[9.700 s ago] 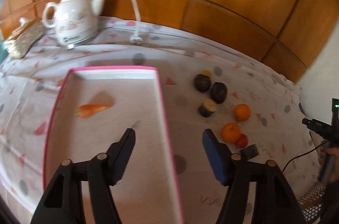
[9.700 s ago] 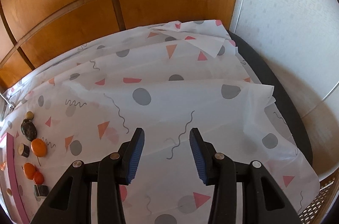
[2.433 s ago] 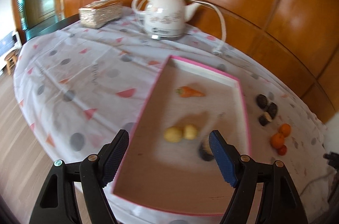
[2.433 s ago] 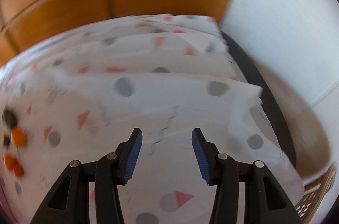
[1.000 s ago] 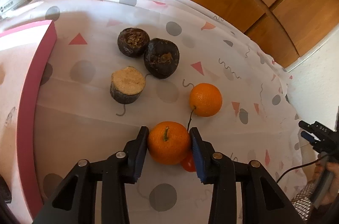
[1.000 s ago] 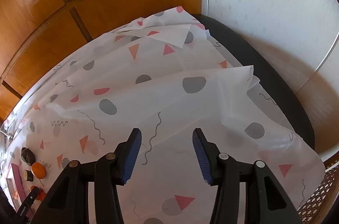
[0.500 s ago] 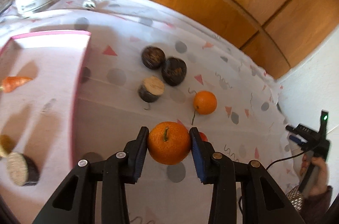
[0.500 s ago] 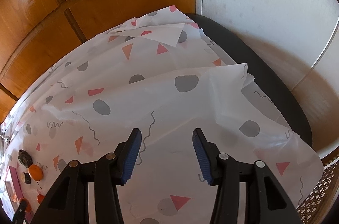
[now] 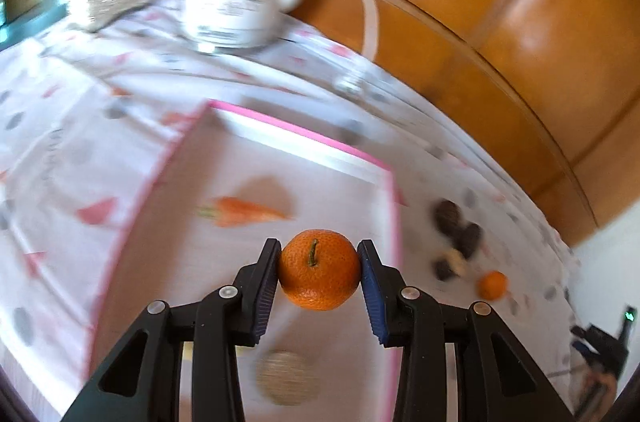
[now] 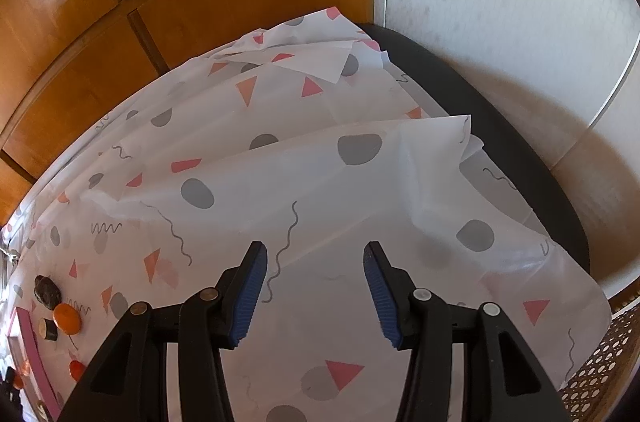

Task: Organize fruits
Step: 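Carry the orange with the left tool into the tray and release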

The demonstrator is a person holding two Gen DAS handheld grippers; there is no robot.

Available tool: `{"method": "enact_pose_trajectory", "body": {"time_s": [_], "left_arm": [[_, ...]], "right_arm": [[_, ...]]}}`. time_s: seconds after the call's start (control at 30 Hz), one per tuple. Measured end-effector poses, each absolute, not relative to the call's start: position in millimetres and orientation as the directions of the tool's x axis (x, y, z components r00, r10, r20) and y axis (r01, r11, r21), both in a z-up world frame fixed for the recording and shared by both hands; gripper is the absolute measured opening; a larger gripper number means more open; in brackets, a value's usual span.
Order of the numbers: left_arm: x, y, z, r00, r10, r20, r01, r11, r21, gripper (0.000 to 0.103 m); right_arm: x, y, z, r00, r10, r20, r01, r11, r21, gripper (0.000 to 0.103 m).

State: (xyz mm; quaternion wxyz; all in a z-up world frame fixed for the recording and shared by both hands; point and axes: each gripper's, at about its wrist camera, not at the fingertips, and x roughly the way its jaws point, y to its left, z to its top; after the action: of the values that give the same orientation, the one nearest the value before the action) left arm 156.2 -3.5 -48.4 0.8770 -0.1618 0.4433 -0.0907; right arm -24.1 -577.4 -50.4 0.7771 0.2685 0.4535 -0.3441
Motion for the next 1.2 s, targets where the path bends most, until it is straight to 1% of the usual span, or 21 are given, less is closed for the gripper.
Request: {"method": "enact_pose_trajectory", "body": {"time_s": [0.13, 0.37, 0.67, 0.77, 1.03, 1.13, 1.2], "left_arm": [[147, 25, -57, 0.603, -0.243, -0.76, -0.054, 0.938, -0.343, 0.039], [124, 51, -70, 0.613, -0.172, -0.771, -0.117, 0.946, -0.303, 0.04], [110, 59, -74, 0.618, -0.141, -0.774, -0.135, 0.95, -0.28, 0.04], [105, 60, -72, 0.626, -0.132, -0.768, -0.134, 0.953, -0.273, 0.045], [91, 60, -60, 0.66, -0.125, -0.741, -0.117, 0.957, -0.266, 0.052], [84, 59, -56, 0.67, -0.114, -0.733, -0.109, 0.962, -0.249, 0.057], [80, 58, -56, 0.671, -0.105, -0.734, -0.108, 0.966, -0.236, 0.058]], "right_arm": [[-22, -574, -51, 0.345, -0.298, -0.89, 0.771, 0.631, 0.087, 0.051], [-20, -572, -54, 0.331, -0.301, -0.894, 0.768, 0.637, 0.07, 0.051], [-19, -569, -55, 0.315, -0.307, -0.898, 0.765, 0.643, 0.049, 0.051], [-18, -568, -55, 0.315, -0.306, -0.898, 0.761, 0.647, 0.047, 0.051], [-16, -566, -55, 0.323, -0.303, -0.896, 0.75, 0.66, 0.047, 0.051], [-16, -565, -55, 0.33, -0.3, -0.895, 0.745, 0.666, 0.051, 0.051], [-15, -563, -54, 0.343, -0.297, -0.891, 0.736, 0.674, 0.059, 0.051]]}}
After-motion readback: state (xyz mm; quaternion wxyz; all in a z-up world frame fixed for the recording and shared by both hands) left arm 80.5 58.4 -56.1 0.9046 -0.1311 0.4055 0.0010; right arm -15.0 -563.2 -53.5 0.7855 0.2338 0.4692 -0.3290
